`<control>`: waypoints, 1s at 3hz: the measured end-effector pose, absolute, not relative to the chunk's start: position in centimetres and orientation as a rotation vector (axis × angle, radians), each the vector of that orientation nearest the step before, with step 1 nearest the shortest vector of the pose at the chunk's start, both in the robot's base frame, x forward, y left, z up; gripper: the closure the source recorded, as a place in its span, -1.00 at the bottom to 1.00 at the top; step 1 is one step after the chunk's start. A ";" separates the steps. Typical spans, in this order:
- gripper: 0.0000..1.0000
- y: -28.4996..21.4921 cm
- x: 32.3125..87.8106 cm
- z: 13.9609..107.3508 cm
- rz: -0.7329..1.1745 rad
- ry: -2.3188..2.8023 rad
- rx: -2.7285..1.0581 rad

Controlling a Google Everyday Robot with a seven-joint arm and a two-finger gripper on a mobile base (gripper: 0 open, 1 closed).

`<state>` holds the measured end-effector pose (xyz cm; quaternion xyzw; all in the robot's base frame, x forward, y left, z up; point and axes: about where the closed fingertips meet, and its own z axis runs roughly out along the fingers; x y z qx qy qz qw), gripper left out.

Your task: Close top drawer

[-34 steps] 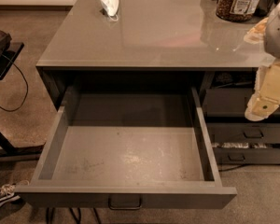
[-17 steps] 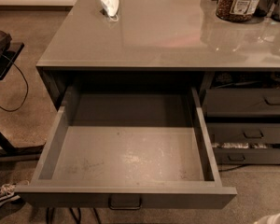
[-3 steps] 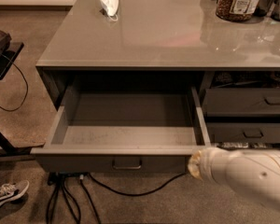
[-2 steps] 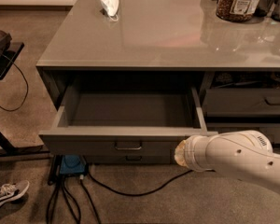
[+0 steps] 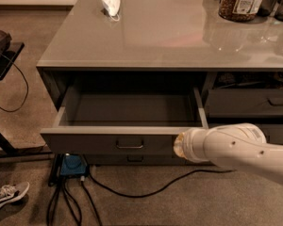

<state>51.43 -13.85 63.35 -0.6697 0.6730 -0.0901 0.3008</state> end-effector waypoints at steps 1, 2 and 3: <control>1.00 -14.0 53.5 63.3 -0.251 1.788 -1.766; 1.00 -14.0 57.3 63.5 -0.253 1.814 -1.743; 1.00 -14.0 57.6 63.5 -0.254 1.817 -1.740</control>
Offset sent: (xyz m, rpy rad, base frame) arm 0.1667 -0.0030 0.0046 0.0125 0.0111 -0.1027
